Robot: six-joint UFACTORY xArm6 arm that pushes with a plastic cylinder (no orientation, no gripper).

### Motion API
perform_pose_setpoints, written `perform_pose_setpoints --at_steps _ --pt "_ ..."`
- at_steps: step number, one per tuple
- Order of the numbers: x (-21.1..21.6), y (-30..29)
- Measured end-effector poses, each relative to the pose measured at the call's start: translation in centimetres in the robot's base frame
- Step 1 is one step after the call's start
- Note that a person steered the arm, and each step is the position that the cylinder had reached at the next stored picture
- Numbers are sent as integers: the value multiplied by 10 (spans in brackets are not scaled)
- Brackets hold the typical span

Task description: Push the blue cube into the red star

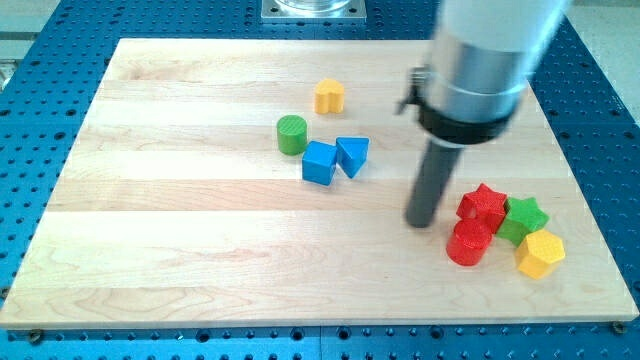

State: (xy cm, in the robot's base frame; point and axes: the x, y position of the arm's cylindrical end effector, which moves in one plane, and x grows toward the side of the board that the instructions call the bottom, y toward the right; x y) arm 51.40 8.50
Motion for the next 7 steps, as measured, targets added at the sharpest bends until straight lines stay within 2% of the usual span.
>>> perform_pose_setpoints --at_steps 1,2,4,5,6,7 --pt "26 -4" --pt "47 30" --pt "51 67" --pt "51 18" --pt "9 -63" --pt "-38 -91"
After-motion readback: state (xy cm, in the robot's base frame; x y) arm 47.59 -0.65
